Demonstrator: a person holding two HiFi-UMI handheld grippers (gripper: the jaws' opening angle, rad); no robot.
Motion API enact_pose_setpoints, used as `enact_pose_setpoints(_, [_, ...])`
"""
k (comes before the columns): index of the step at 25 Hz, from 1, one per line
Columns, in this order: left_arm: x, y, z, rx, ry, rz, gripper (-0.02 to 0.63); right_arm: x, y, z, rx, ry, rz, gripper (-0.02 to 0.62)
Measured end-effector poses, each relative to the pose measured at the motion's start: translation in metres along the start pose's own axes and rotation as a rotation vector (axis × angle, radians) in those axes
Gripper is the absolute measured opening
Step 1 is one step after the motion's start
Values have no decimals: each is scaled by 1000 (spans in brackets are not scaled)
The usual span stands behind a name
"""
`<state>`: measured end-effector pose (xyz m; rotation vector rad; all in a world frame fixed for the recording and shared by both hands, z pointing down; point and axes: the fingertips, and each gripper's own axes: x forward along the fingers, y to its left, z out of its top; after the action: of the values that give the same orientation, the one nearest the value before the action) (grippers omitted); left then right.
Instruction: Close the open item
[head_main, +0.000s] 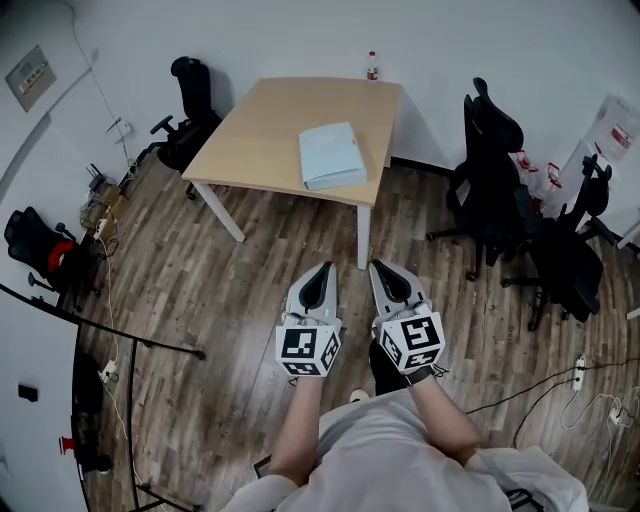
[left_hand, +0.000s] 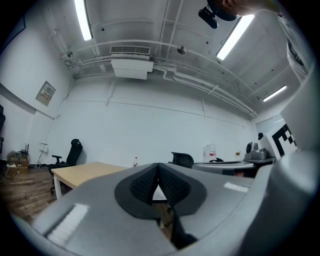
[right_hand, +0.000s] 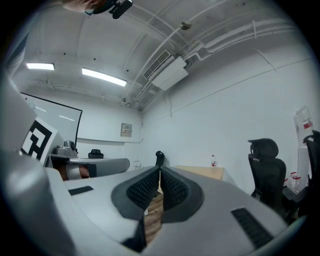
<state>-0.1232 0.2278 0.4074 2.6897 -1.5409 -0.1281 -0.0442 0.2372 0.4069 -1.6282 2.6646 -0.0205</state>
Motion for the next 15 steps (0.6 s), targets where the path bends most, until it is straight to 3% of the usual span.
enact_pose_setpoints(5, [44,21,-13,1,24,5,11,45,-28,-19,27,35,13,14])
enact_pose_setpoints(15, [165,82,7,48,8,53,11,166,-108,8,20,-11,35,14])
